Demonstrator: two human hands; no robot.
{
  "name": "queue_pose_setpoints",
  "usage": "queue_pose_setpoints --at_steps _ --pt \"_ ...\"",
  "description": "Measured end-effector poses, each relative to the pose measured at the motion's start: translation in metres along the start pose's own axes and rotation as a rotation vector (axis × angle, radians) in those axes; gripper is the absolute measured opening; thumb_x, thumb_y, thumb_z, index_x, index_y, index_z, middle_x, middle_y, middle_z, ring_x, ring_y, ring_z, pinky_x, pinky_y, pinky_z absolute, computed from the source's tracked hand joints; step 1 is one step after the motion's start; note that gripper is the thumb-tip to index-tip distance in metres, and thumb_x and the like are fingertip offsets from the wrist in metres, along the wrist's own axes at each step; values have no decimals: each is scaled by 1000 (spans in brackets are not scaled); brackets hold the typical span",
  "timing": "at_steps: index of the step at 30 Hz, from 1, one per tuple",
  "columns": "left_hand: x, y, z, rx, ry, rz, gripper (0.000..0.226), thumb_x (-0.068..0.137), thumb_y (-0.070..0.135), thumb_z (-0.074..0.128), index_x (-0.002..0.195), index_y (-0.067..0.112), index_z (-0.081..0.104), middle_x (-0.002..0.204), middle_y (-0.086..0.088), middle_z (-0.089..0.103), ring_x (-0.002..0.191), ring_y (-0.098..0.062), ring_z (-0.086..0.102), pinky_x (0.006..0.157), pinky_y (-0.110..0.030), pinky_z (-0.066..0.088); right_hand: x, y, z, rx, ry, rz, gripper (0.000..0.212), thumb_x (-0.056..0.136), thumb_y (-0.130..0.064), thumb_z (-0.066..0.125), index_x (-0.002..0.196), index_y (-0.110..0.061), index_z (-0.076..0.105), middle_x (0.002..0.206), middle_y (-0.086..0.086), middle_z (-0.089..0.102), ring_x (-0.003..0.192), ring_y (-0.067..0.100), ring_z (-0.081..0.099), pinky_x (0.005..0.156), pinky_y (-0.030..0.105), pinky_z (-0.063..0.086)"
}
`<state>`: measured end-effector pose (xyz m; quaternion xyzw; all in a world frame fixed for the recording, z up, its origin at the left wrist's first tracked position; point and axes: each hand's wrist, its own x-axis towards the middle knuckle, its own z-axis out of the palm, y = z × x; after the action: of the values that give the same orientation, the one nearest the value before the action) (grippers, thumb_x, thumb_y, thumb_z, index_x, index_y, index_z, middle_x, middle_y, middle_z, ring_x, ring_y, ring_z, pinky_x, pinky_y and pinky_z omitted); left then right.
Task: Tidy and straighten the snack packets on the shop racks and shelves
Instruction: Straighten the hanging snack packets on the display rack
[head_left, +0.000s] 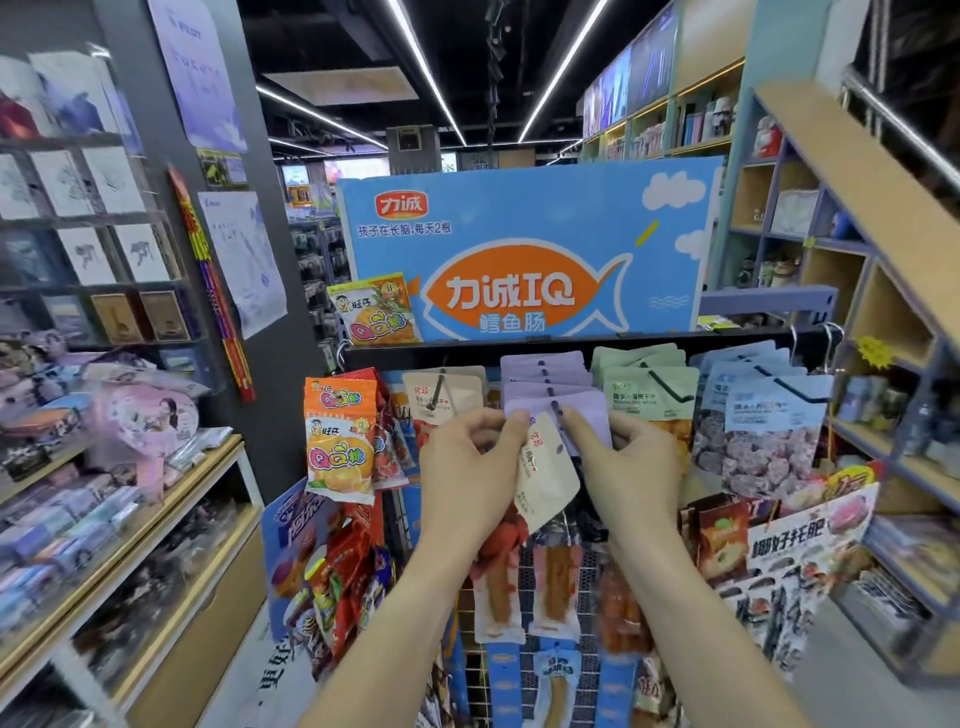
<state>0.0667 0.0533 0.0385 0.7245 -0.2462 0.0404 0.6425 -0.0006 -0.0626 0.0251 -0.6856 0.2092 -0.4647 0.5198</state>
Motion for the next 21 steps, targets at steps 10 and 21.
queue_pose_setpoints --at_steps 10,21 --pt "13 -10 14 340 117 20 29 96 52 65 96 26 79 89 11 78 80 -8 72 72 -33 59 23 3 15 -515 241 -75 55 82 -74 64 63 -23 59 52 -8 53 46 13 48 42 26 30" --pt "-28 -24 -22 287 363 -21 36 99 55 55 76 31 68 67 18 67 68 0 62 61 -31 51 -69 -12 -17 111 -179 76 30 76 -52 75 96 -30 75 91 -19 75 87 -1 69 72 15 53"
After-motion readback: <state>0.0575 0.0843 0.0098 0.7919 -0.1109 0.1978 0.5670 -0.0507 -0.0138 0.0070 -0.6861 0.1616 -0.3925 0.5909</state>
